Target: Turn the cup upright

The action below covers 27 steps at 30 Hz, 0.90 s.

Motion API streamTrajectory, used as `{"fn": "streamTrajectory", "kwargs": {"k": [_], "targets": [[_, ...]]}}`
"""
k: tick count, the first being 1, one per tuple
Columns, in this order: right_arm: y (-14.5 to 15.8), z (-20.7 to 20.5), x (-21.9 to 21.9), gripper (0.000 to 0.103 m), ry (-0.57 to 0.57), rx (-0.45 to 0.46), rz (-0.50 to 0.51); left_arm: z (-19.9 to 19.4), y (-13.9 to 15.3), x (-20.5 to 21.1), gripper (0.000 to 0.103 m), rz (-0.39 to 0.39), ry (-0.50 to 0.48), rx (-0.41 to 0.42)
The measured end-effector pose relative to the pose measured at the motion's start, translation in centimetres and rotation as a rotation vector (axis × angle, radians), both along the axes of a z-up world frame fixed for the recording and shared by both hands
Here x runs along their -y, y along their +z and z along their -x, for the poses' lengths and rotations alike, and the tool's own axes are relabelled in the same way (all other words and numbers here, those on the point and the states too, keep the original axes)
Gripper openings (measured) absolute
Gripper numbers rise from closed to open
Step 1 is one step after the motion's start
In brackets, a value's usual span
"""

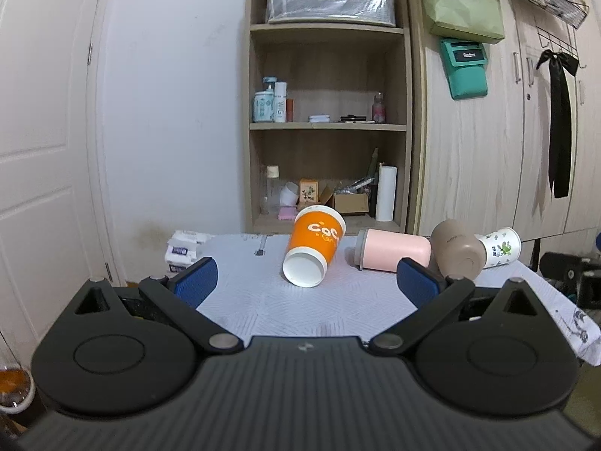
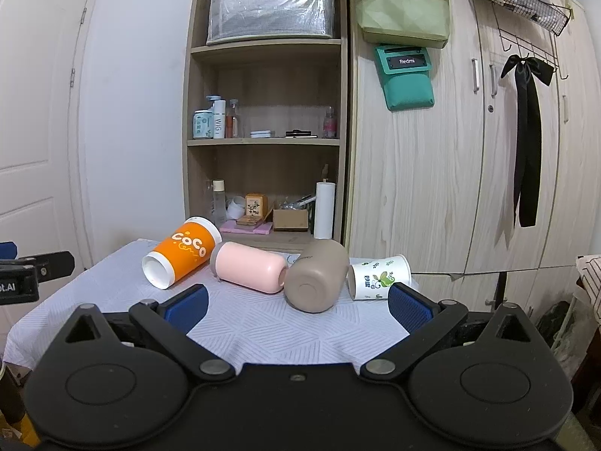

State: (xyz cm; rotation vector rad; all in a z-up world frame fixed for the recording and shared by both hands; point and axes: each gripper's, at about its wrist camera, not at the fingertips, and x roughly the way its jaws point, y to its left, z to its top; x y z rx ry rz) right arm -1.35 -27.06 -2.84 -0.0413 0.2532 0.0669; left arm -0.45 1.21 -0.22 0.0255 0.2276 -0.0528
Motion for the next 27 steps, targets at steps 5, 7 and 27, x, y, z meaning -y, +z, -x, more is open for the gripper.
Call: {"fn": "streamTrajectory", "kwargs": {"k": [5,7,27], "targets": [[0.06,0.03,-0.07,0.103,-0.004,0.005,-0.001,0.12,-0.06,-0.04,0.103,0.009,-0.012,0.002],[0.06,0.13,-0.12,0.103,-0.006,0.009,0.001,0.13,-0.08,-0.04,0.103,0.012,-0.010,0.002],[-0.17,0.03,-0.10,0.103,-0.012,-0.001,0.005,-0.22,-0.50,-0.33,0.103,0.013,-0.006,-0.017]]}}
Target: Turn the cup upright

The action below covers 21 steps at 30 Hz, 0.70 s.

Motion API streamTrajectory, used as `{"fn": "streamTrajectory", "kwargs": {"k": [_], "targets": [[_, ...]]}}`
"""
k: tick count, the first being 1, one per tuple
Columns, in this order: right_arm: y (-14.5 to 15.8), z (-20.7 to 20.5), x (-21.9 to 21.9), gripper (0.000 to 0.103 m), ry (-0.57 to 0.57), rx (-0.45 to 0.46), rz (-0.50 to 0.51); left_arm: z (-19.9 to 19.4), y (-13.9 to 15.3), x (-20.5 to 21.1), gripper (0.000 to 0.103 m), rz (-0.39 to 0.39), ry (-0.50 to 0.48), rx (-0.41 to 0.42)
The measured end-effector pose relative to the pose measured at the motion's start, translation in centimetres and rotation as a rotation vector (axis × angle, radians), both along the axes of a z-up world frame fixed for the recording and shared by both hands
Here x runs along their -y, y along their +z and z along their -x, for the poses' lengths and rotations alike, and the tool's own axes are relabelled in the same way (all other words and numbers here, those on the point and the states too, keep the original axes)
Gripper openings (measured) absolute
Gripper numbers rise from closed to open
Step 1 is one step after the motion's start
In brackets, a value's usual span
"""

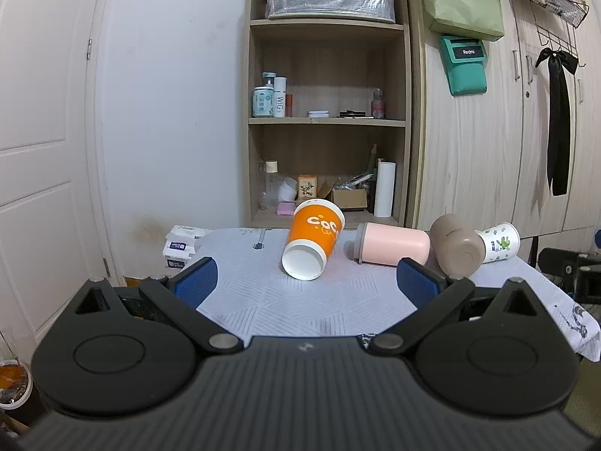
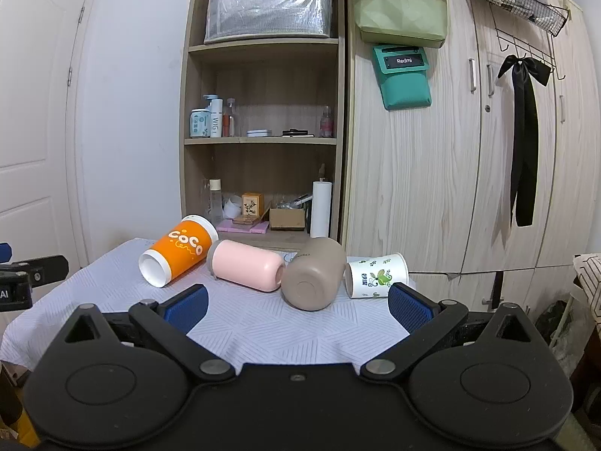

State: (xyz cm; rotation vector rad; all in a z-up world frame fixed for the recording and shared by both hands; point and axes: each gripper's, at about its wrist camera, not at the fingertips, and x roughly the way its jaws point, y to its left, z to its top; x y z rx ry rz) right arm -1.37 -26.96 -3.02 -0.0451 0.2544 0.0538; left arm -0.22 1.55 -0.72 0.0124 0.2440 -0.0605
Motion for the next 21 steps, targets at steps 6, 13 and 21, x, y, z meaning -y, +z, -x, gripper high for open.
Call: {"fn": "streamTrajectory", "kwargs": {"k": [6,13,21], "targets": [[-0.01,0.00,0.04,0.103,0.000,-0.001,0.000,0.11,-0.09,0.04,0.103,-0.004,-0.003,0.008],[-0.03,0.00,0.05,0.103,0.001,-0.001,0.000,0.31,-0.26,-0.08,0.103,-0.003,-0.008,0.016],[-0.09,-0.05,0.18,0.103,0.002,-0.004,0.003,0.22,-0.27,0.03,0.103,-0.009,-0.009,0.003]]}}
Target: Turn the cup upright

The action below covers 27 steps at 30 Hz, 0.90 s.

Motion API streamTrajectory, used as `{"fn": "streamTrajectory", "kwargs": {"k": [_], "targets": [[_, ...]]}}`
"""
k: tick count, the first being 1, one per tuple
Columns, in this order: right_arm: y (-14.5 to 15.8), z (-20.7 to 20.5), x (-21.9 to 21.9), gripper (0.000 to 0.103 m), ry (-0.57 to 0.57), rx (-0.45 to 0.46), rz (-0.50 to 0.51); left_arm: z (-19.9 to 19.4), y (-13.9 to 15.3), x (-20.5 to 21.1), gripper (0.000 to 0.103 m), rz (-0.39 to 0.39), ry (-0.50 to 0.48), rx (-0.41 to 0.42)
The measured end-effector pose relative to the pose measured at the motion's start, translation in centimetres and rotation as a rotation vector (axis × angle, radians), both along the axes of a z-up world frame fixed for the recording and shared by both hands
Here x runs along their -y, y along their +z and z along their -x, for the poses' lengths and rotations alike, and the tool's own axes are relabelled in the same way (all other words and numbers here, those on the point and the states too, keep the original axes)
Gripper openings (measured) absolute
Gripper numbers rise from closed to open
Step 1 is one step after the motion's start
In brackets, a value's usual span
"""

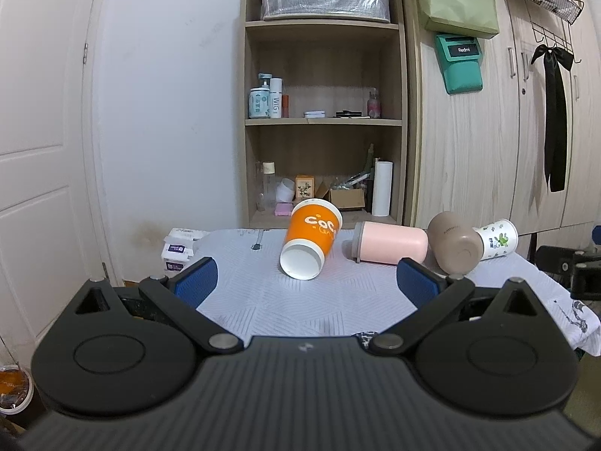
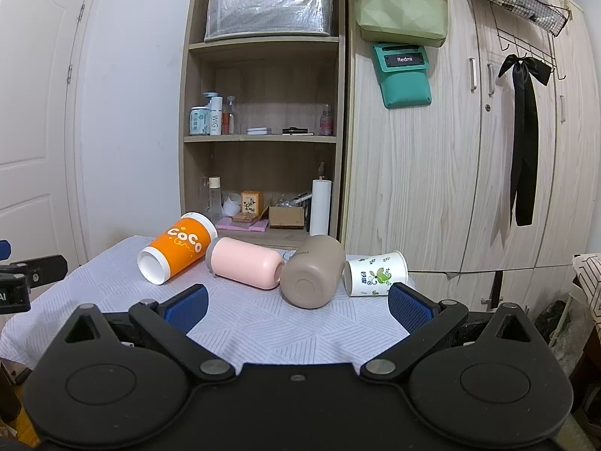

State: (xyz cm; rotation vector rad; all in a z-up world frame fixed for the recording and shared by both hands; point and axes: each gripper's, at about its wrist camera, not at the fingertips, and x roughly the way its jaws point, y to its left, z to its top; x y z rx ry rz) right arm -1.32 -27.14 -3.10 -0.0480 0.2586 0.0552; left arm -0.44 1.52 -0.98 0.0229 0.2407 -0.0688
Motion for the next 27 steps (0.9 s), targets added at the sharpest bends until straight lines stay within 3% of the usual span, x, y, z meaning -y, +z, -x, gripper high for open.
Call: {"fn": "streamTrajectory", "kwargs": {"k": [9,13,21,27], "targets": [[-0.3,-0.2,0.0,0.103,0.004,-0.008,-0.002,-0.2,-0.1,-0.2,0.103,0.023,0.002,0.017],[-0.7,-1.1,-0.3,0.103,0.009,-0.023,0.006,-1.7,-0.1,0.0,0.103,0.018,-0.049,0.005],[-1.0,-4.2,-0.8,0.103,0.048,-0.056,0.011,-9.5,1.1,0.4,0.103,-0.067,-0.156,-0.039],[-0.7,-7.8,-1.3,0.103,0.100,-0.107,0.000,-17.4,0.1,-0.2,0.103,-0.065,-0.207,-0.154]]}}
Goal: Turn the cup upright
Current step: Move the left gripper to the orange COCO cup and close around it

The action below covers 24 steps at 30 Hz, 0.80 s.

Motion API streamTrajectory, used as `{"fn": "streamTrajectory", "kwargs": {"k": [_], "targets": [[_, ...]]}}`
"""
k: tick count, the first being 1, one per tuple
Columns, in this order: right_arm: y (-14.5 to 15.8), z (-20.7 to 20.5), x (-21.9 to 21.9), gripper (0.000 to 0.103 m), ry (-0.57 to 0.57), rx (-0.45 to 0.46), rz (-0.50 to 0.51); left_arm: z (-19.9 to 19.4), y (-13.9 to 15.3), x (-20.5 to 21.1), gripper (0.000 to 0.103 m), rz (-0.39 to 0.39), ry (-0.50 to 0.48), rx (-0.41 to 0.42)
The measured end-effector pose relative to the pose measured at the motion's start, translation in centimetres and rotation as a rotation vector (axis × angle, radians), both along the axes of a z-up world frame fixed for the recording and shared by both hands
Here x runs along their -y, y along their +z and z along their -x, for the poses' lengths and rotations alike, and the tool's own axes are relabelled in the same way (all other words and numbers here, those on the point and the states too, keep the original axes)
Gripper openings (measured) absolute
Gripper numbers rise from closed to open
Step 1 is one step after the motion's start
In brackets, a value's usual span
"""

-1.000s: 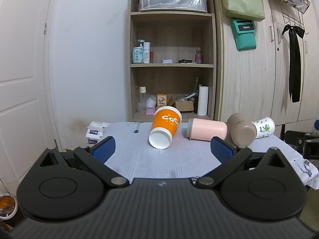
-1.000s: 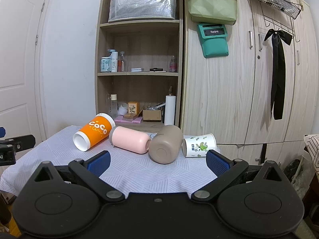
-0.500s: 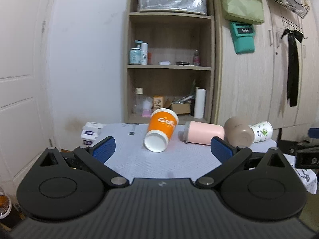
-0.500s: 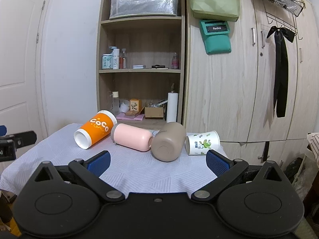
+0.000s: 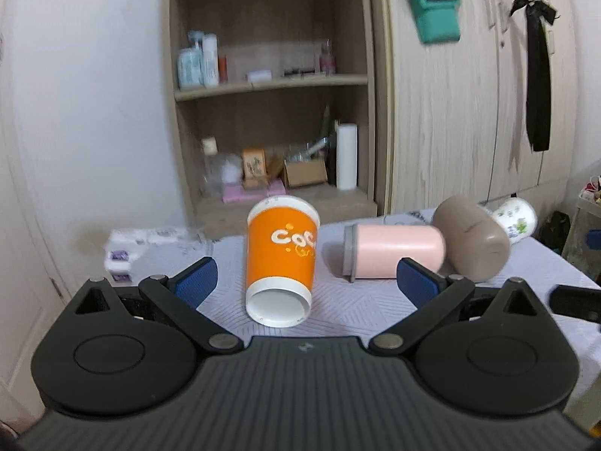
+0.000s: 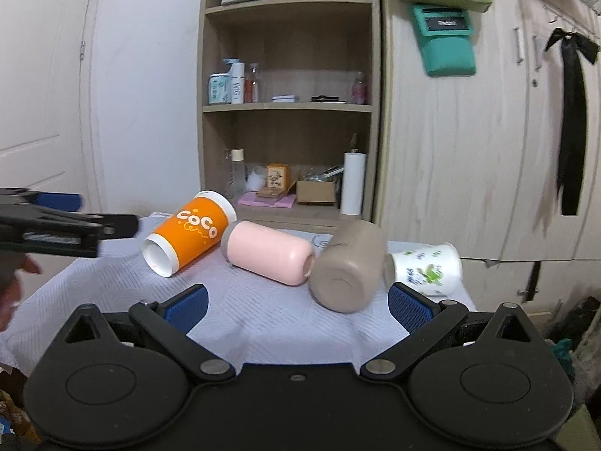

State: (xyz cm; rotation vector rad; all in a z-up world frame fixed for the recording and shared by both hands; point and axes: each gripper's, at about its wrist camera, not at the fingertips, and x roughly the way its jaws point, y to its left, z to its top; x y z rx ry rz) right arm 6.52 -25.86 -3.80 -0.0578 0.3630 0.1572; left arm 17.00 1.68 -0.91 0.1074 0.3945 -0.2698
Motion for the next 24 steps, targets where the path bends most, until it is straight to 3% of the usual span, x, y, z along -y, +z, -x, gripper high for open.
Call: {"fn": "streamTrajectory", "kwargs": {"k": [6,16,18,20,21,24], "targets": [[-0.5,-2.2,-0.6,0.103,0.014,-0.029,-0.011,-5.3,-2.6,-0.1,0.103,-0.003,0.001,-0.092],[-2.3,-4.5,-0.6,0.103,0.019,-0.104,-0.012,-8.4,-4.7,-0.1,0.099,-0.002,0.022,-0.139],[-2.7,-5.1,-0.5,0.103,0.017,-0.127,-0.023,-8.8,-4.8,-0.1,0.090,0.000,0.024,-0.145],[-2.8,-5.8,-0.3,0.103,0.018,-0.144,-0.052,-9.1,-4.8,0.0,0.066,-0.003,0.017,-0.155],[-2.9,-6.0,-0.2,0.103,0.012,-0.144,-0.066,-9.1,-4.8,0.0,0.061,-0.005,0.020,-0.159],[-3.2,-6.8,0.0,0.103,0.013,-0.157,-0.090,-8.7,-4.9,0.1,0.060,-0.016,0.017,-0.152]]}}
